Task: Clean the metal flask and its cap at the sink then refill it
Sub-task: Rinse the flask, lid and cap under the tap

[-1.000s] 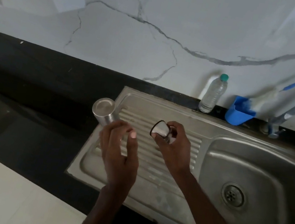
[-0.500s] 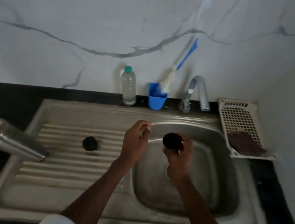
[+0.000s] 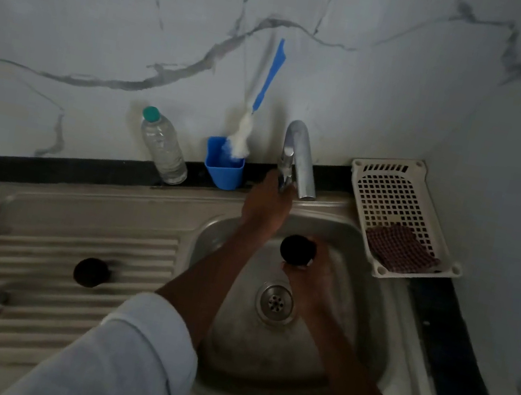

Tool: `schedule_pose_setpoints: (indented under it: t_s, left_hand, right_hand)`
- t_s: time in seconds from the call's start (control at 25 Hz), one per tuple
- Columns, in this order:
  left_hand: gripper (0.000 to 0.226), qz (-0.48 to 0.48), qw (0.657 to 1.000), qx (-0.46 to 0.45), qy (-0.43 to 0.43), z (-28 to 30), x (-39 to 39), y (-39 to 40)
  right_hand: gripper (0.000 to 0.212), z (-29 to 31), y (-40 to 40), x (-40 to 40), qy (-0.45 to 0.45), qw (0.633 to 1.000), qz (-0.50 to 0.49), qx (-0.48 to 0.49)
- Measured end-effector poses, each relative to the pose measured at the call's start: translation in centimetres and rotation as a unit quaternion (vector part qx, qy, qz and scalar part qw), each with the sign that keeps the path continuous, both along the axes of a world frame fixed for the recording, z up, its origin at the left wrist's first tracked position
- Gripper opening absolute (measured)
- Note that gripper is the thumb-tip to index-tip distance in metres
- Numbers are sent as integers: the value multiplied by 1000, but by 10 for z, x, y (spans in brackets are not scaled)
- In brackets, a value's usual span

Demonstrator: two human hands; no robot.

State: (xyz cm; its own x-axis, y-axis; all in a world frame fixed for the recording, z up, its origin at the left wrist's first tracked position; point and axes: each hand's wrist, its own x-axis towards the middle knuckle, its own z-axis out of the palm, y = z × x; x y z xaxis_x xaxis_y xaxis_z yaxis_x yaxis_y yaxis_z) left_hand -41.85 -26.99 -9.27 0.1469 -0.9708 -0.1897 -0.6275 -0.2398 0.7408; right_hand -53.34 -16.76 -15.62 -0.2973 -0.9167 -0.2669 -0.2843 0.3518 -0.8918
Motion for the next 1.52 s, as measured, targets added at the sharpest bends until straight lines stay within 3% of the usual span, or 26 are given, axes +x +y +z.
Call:
schedule_pose_setpoints:
  t_s: [0.12, 0.24, 0.4, 0.6, 0.68, 0.84, 0.96, 1.12, 1.4, 1.52]
  left_hand:
    - [26, 6, 998, -29, -56, -6, 0, -15]
    - [14, 56, 997, -59, 9, -29, 3, -17]
    - [24, 86, 991, -86, 49, -45, 8, -14]
    - [22, 46, 996, -46, 61, -39, 16, -2]
    - [31, 36, 997, -57, 27, -47, 34, 25]
    - [35, 2, 978, -130, -160, -70, 99, 80]
    - [43, -34, 966, -117, -230, -83, 147, 105]
    - [54, -64, 965, -39, -252, -103, 166, 129]
    - [53, -57, 967, -53, -243, -103, 167, 126]
    - [54, -52, 968, -48, -242, -102, 166, 126]
  right_hand:
    - [67, -4, -11, 5, 18, 1000, 14, 14]
    - [61, -6, -15, 9, 18, 1000, 8, 18]
    - [56, -8, -15, 12, 1, 1000, 0, 5]
    - [62, -12, -8, 6, -12, 998, 45, 32]
    - [63, -16, -6, -1, -17, 997, 58, 36]
    - [64, -18, -12, -5, -25, 994, 93, 46]
    - [62, -22, -17, -8, -14, 994, 103, 33]
    - [62, -29, -23, -9, -19, 989, 139, 41]
    - [58, -43, -30, -14, 34, 977, 205, 53]
    - [49, -42, -38, -17, -33, 977, 192, 91]
